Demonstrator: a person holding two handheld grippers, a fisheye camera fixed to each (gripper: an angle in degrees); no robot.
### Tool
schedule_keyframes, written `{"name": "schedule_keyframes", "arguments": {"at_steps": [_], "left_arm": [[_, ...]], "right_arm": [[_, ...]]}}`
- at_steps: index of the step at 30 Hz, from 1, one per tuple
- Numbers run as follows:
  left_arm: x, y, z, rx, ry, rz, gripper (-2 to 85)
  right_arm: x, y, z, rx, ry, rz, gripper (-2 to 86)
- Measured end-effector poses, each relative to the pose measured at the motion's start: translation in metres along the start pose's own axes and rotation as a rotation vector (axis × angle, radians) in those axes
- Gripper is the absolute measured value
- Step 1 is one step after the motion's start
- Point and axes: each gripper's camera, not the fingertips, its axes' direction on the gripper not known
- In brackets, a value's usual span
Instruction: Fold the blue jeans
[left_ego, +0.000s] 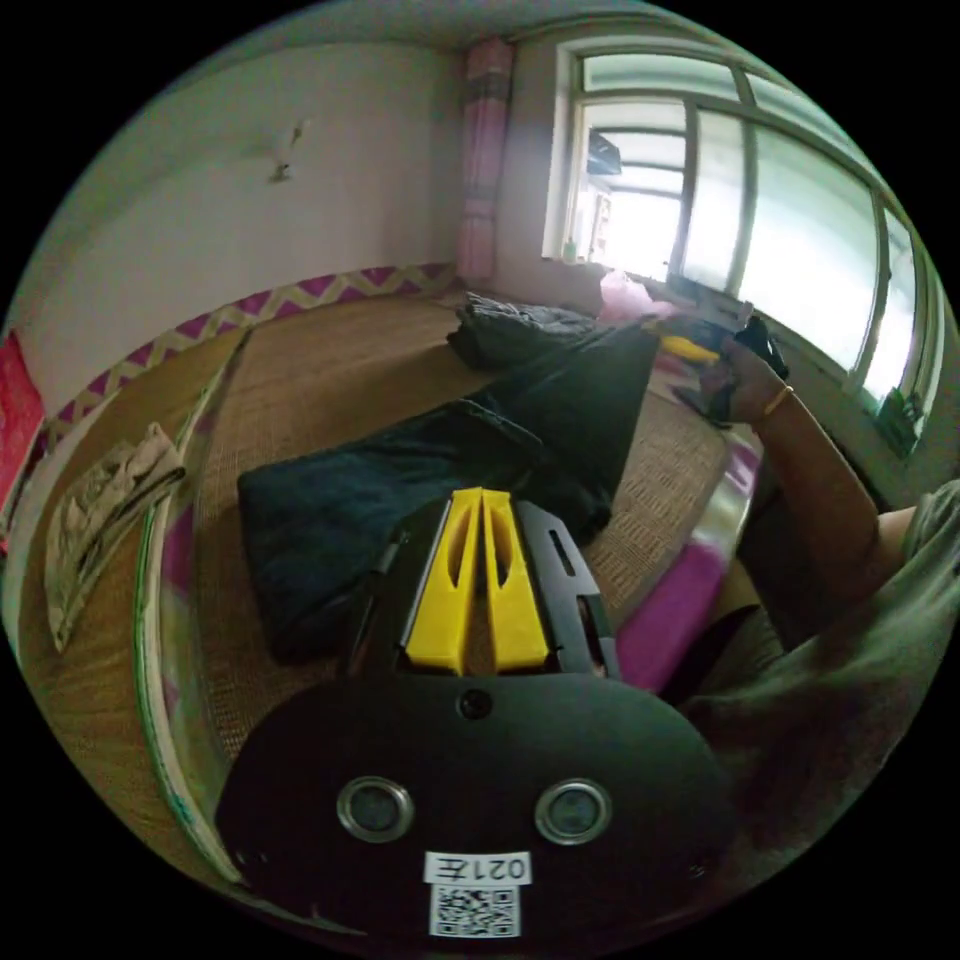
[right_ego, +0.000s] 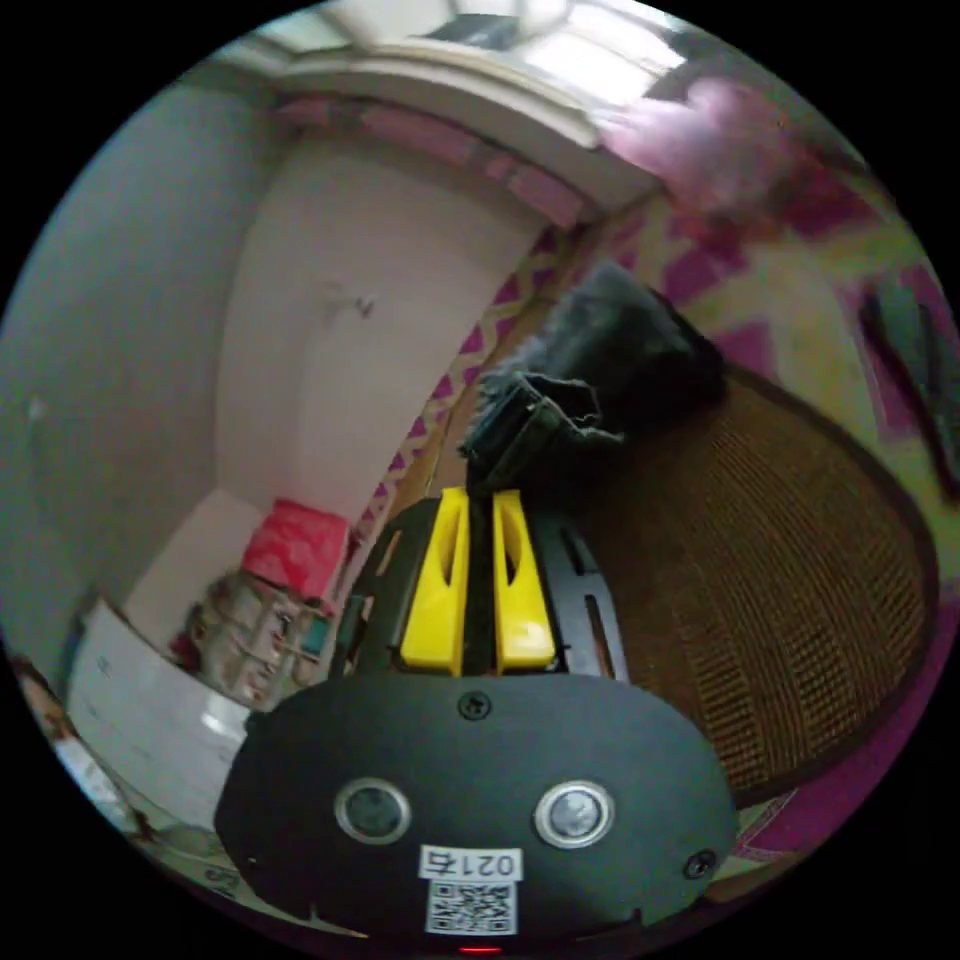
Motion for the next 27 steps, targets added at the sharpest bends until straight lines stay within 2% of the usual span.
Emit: {"name": "schedule_keyframes", "arguments": {"at_steps": [1,3,4,6,9,12,14,19,22,25,27], "left_arm": [[-0.008,0.005,-0.006,0.002,0.009,-0.019,-1.0],[-0.043,0.026,-0.026,0.004,0.02,-0.11,-1.0],[-0.052,0.032,-0.03,0.007,0.02,-0.13,-1.0],[-0.082,0.053,-0.046,0.022,0.024,-0.202,-1.0],[-0.117,0.079,-0.062,0.031,0.028,-0.276,-1.0],[-0.145,0.1,-0.075,0.034,0.022,-0.308,-0.9],[-0.162,0.11,-0.083,0.017,0.001,-0.323,-0.9],[-0.21,0.123,-0.107,0.014,-0.076,-0.381,0.1],[-0.243,0.116,-0.109,0.044,-0.022,-0.395,4.2],[-0.281,0.105,-0.11,0.084,0.012,-0.429,6.6],[-0.318,0.096,-0.105,0.089,0.074,-0.492,10.7]], "right_arm": [[-0.027,0.0,0.005,-0.006,0.017,-0.075,3.3],[-0.139,0.02,0.038,-0.055,0.1,-0.41,3.3],[-0.167,0.031,0.05,-0.072,0.124,-0.498,3.3],[-0.261,0.092,0.108,-0.142,0.203,-0.832,3.2],[-0.324,0.194,0.193,-0.267,0.255,-1.153,2.8],[-0.329,0.296,0.286,-0.459,0.3,-1.357,2.0],[-0.314,0.341,0.327,-0.533,0.349,-1.454,1.4],[-0.324,0.342,0.323,-0.382,0.364,-1.431,1.3],[-0.31,0.363,0.351,-0.536,0.369,-1.502,2.1],[-0.294,0.369,0.353,-0.511,0.351,-1.51,3.9],[-0.29,0.342,0.343,-0.616,0.205,-1.438,6.0]]}}
